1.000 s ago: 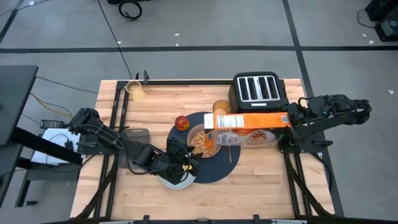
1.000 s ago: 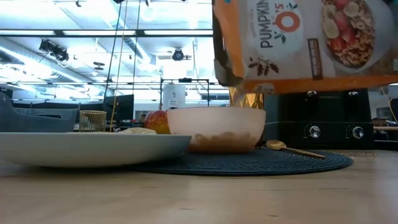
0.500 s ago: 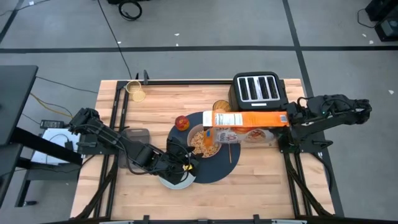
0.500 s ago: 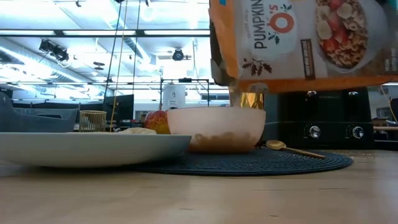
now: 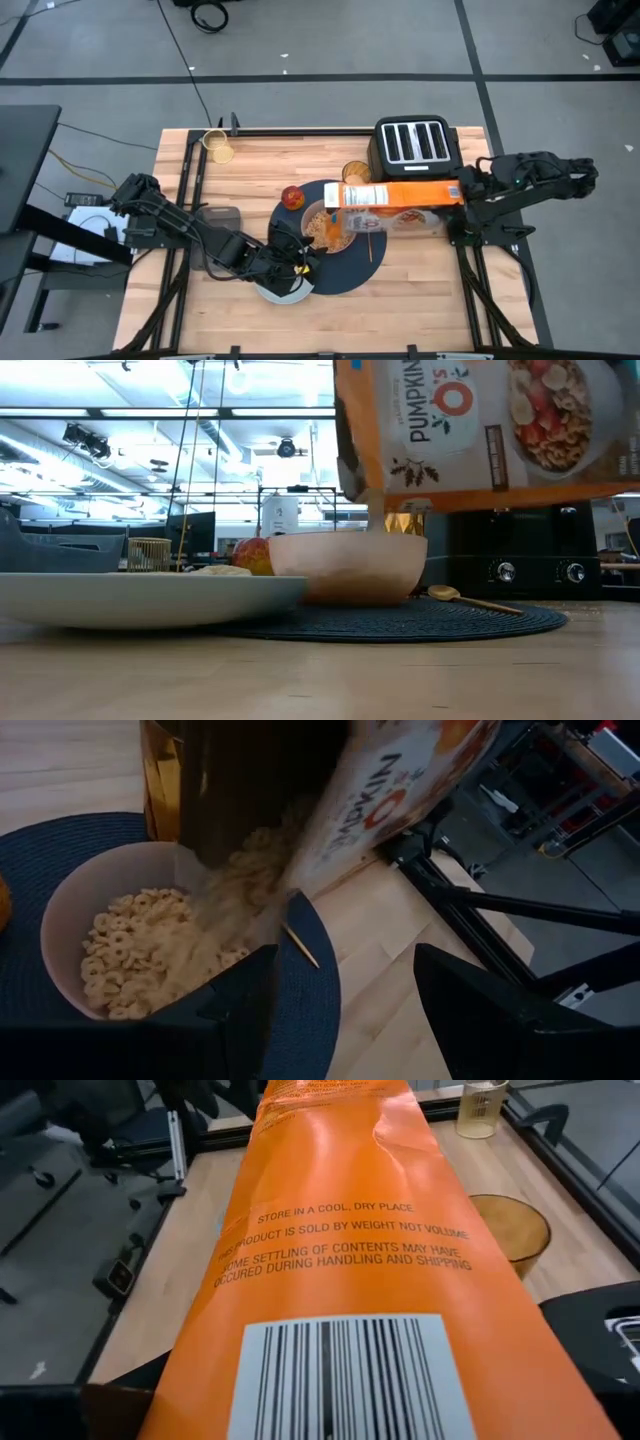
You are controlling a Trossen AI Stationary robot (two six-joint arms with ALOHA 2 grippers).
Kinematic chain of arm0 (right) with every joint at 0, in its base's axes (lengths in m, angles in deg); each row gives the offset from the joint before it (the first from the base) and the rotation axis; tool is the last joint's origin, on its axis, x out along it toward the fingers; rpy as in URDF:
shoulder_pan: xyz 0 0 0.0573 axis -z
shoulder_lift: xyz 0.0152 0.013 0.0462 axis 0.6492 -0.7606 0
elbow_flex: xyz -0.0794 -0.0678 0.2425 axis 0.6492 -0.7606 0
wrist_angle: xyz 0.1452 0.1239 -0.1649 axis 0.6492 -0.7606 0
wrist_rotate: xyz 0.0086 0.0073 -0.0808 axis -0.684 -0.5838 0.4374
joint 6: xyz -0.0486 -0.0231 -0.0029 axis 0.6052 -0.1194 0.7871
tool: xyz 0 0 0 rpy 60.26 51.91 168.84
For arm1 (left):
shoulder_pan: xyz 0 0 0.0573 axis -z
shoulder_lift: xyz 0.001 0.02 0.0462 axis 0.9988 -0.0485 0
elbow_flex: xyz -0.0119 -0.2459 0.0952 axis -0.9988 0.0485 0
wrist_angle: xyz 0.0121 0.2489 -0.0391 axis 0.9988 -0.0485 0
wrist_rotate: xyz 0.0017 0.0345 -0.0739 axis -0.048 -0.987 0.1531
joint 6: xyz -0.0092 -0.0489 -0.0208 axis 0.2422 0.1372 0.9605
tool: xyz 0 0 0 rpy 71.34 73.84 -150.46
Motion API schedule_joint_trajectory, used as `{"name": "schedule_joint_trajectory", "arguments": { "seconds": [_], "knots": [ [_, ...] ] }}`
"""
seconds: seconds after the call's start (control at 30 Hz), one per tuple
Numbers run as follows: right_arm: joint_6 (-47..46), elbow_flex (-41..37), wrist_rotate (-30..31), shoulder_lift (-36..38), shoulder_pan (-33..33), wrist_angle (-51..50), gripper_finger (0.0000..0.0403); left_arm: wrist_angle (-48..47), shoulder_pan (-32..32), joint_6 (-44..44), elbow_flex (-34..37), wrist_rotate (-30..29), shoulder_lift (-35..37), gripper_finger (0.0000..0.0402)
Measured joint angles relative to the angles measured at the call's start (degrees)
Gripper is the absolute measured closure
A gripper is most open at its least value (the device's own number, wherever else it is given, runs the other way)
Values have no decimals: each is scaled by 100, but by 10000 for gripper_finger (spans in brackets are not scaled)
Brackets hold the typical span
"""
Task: Arrange a breakfast setting
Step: Pour the cereal from the cereal box into the orange bowl
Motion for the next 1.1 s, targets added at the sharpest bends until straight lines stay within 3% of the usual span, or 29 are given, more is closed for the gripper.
{"name": "schedule_joint_trajectory", "arguments": {
  "seconds": [0.47, 0.8, 1.1],
  "knots": [
    [-19, -5, 79, 44, 0, 223, 115, 194, 104, -86, 0, 0, 0, 164],
    [-182, -7, -78, 618, 0, 287, 115, 1064, 149, -1040, 0, -116, 135, 164],
    [-379, -9, -234, 1129, 0, 467, 115, 1990, 118, -2436, -7, -710, 547, 164]
  ]
}}
